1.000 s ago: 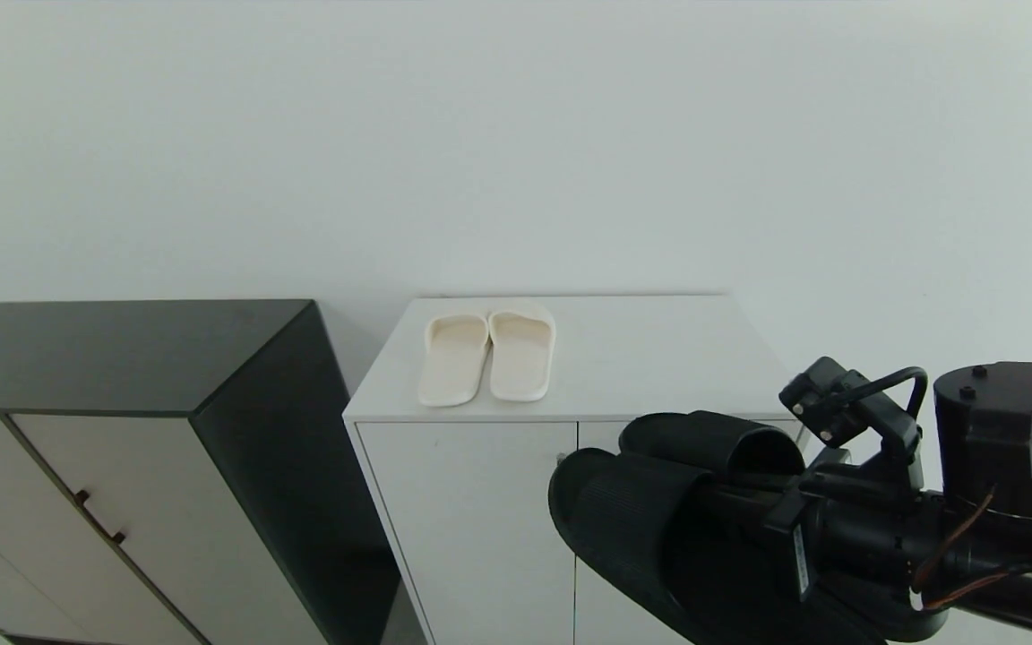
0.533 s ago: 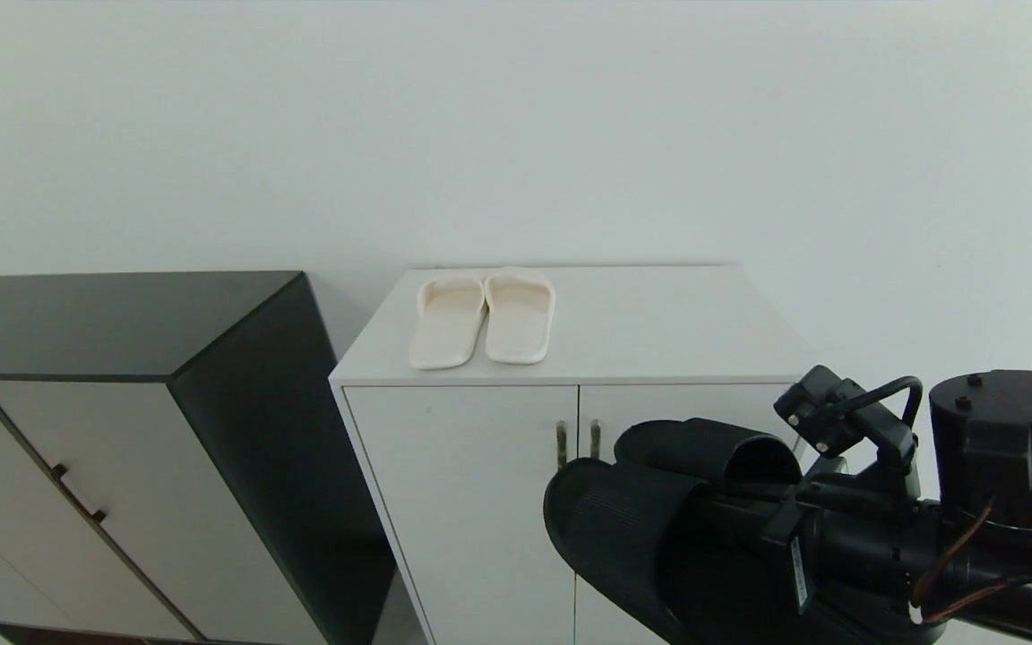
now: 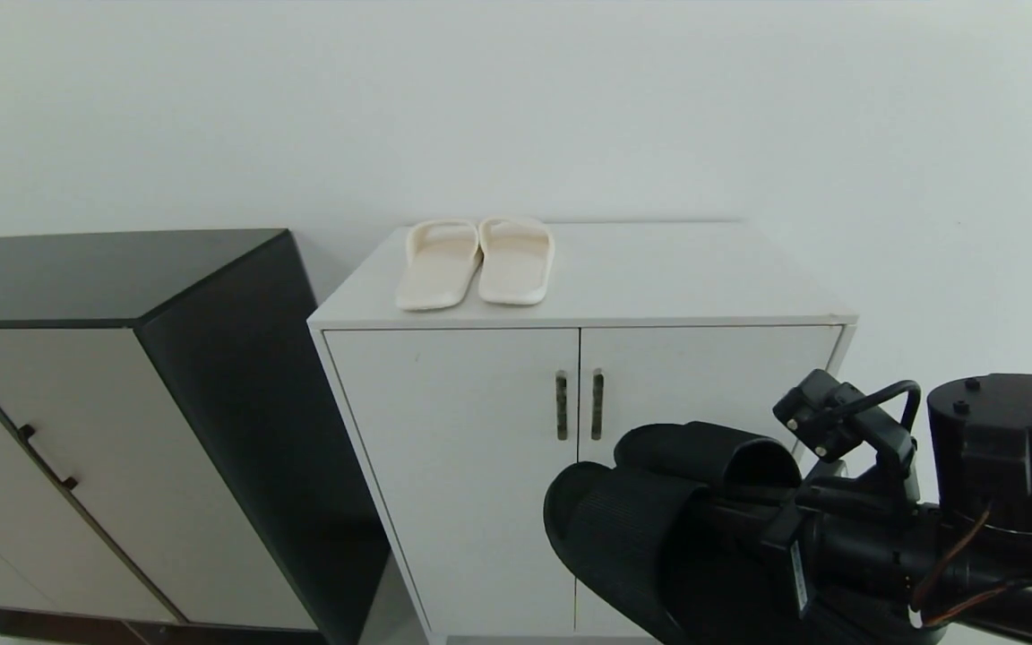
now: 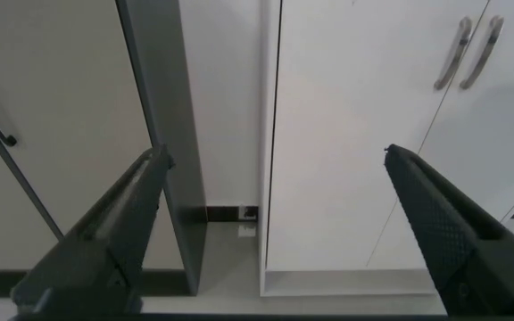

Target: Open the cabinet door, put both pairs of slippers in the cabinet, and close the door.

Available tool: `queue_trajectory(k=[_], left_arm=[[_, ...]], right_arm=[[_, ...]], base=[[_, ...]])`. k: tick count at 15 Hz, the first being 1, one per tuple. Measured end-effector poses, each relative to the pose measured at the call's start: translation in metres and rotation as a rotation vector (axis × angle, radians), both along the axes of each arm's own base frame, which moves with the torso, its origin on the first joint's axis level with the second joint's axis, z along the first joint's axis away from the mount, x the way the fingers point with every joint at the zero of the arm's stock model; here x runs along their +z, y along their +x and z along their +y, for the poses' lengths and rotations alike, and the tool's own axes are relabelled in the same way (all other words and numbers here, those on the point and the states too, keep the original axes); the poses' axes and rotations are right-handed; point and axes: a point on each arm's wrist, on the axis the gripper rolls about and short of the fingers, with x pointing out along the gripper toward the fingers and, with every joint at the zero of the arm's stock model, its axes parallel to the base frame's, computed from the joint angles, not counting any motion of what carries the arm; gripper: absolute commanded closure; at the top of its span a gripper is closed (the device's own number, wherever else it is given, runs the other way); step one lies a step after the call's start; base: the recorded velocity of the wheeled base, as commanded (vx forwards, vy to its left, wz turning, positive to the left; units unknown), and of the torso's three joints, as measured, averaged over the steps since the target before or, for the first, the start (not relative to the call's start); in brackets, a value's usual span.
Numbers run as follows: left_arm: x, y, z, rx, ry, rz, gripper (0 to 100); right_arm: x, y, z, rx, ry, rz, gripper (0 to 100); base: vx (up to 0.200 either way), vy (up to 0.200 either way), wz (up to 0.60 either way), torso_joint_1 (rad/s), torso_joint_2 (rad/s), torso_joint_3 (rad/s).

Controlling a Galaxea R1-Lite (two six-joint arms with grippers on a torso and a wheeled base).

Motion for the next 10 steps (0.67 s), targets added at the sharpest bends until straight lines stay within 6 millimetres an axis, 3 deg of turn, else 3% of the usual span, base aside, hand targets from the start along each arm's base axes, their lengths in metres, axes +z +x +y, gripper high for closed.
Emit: queue_trajectory(k=[10], left_arm=[[0.0, 0.0, 0.0, -0.001, 0.007, 0.001, 0]], right_arm=[[-0.009, -0.0027, 0.0015, 0.018, -0.021, 0.008, 100]], base=[[0.0, 0.0, 0.0, -0.138, 0.47, 0.33]])
